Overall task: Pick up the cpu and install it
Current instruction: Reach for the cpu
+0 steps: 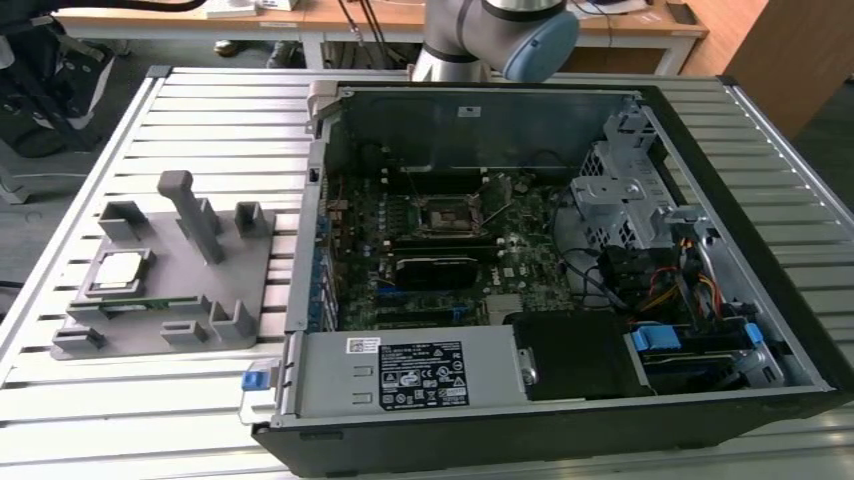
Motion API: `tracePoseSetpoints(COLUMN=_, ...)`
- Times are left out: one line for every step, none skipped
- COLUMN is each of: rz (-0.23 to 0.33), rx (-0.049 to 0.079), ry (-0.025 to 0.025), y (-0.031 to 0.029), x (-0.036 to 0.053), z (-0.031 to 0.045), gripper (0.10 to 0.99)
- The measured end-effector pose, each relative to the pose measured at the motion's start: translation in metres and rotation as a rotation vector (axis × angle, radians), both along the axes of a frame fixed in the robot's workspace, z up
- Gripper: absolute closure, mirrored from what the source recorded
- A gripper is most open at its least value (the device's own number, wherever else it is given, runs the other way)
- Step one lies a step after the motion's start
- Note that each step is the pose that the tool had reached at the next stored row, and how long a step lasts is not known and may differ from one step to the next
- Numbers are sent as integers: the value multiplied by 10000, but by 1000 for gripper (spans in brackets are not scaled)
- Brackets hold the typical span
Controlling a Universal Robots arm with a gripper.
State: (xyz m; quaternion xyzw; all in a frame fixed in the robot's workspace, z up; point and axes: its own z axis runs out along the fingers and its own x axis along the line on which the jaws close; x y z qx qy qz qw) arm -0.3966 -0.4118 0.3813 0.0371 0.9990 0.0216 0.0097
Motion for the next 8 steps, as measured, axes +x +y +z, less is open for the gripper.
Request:
tracePoseSetpoints(rz=1, rx=0, ry=0, y=0, x=-42, z=-3, gripper=980)
tracePoseSetpoints(rz=1, rx=0, ry=1, y=0, x=-81, z=-6, gripper=980)
tracePoseSetpoints(rz=2, rx=0, ry=0, y=0, x=-122, z=-9, gripper=980)
tracePoseSetpoints(rz=2, rx=0, ry=1, y=0, x=-164, z=-13, gripper=980)
tracePoseSetpoints(rz=2, rx=0, ry=1, y=0, x=-208, z=-16, gripper=980)
tracePoseSetpoints(rz=0, rx=0, ry=1, y=0, x=-251, z=-20, gripper=980)
tracePoseSetpoints(rz=0, rx=0, ry=2, y=0, x=-293, z=-23, gripper=980)
tracePoseSetpoints(rz=0, rx=0, ry=2, y=0, x=-332, z=-26, gripper=980)
